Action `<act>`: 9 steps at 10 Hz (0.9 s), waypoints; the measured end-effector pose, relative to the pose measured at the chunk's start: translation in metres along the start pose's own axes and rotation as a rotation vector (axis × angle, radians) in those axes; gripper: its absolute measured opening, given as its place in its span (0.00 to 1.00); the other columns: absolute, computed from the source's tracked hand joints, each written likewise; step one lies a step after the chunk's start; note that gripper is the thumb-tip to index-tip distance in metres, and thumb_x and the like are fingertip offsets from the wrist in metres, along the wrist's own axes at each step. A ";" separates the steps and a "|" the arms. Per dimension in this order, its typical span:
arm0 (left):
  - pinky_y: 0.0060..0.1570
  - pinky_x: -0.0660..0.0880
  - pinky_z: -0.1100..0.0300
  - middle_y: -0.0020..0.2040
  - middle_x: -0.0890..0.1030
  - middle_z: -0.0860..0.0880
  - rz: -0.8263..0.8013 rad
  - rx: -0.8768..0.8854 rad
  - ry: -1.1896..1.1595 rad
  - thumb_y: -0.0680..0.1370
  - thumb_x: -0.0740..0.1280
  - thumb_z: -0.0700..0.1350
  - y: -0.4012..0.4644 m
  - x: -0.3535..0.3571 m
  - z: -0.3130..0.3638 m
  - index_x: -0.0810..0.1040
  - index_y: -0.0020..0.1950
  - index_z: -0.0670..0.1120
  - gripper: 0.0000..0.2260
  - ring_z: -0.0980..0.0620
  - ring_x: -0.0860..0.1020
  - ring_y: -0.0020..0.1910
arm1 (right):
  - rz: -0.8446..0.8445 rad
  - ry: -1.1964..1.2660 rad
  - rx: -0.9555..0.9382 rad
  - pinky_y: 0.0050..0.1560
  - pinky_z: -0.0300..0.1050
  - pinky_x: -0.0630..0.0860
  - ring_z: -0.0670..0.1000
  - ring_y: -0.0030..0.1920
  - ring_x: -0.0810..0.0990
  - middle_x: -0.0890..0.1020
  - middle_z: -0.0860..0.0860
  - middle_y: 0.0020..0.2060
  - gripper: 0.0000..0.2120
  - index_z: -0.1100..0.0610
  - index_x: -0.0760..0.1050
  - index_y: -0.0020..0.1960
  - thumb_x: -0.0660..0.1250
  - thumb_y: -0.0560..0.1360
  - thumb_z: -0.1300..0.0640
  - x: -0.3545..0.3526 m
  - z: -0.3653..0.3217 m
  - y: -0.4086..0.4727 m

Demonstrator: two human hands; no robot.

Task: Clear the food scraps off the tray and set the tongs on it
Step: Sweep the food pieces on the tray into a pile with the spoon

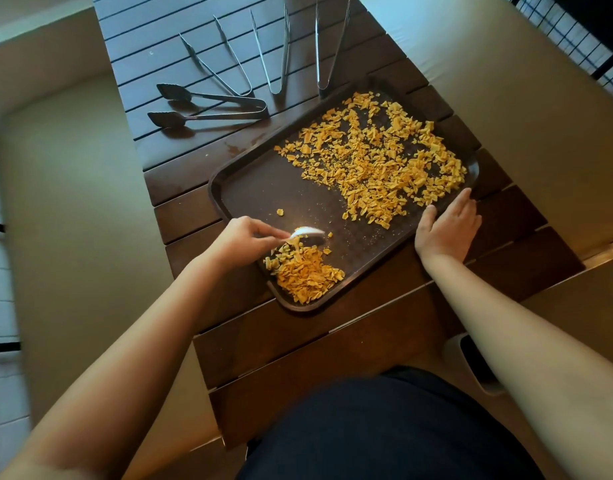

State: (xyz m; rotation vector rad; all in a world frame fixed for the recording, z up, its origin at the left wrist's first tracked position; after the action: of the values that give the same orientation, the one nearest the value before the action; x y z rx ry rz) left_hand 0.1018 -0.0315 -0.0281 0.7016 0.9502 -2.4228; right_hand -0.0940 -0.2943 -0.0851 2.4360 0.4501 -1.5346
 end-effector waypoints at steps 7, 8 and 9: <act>0.39 0.73 0.68 0.49 0.79 0.51 0.488 -0.092 -0.188 0.77 0.66 0.45 -0.011 -0.020 -0.022 0.81 0.56 0.46 0.10 0.59 0.76 0.44 | 0.006 -0.008 0.000 0.74 0.55 0.50 0.59 0.74 0.57 0.60 0.63 0.72 0.32 0.66 0.49 0.76 0.54 0.79 0.49 0.000 0.001 0.000; 0.36 0.70 0.71 0.49 0.79 0.50 0.430 -0.120 -0.196 0.77 0.66 0.44 -0.012 -0.016 -0.027 0.81 0.56 0.46 0.10 0.58 0.76 0.45 | 0.004 -0.008 0.003 0.74 0.55 0.50 0.59 0.73 0.57 0.60 0.63 0.72 0.32 0.66 0.49 0.76 0.54 0.79 0.50 0.000 0.000 0.000; 0.35 0.74 0.70 0.47 0.78 0.52 0.304 -0.071 -0.106 0.77 0.66 0.44 -0.018 -0.006 -0.023 0.81 0.55 0.49 0.09 0.57 0.76 0.43 | 0.004 -0.009 -0.001 0.74 0.55 0.50 0.59 0.74 0.57 0.60 0.63 0.73 0.32 0.66 0.49 0.76 0.54 0.79 0.50 -0.001 0.000 0.000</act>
State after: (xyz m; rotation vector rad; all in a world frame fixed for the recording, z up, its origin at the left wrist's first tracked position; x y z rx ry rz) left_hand 0.1030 -0.0016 -0.0308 0.6346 0.8180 -2.1277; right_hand -0.0942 -0.2945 -0.0840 2.4267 0.4439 -1.5429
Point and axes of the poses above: each hand's wrist, its own y-axis towards the middle knuckle, its own x-axis out of the palm, z = x × y, the point moved 4 cm from there along y, towards the middle knuckle
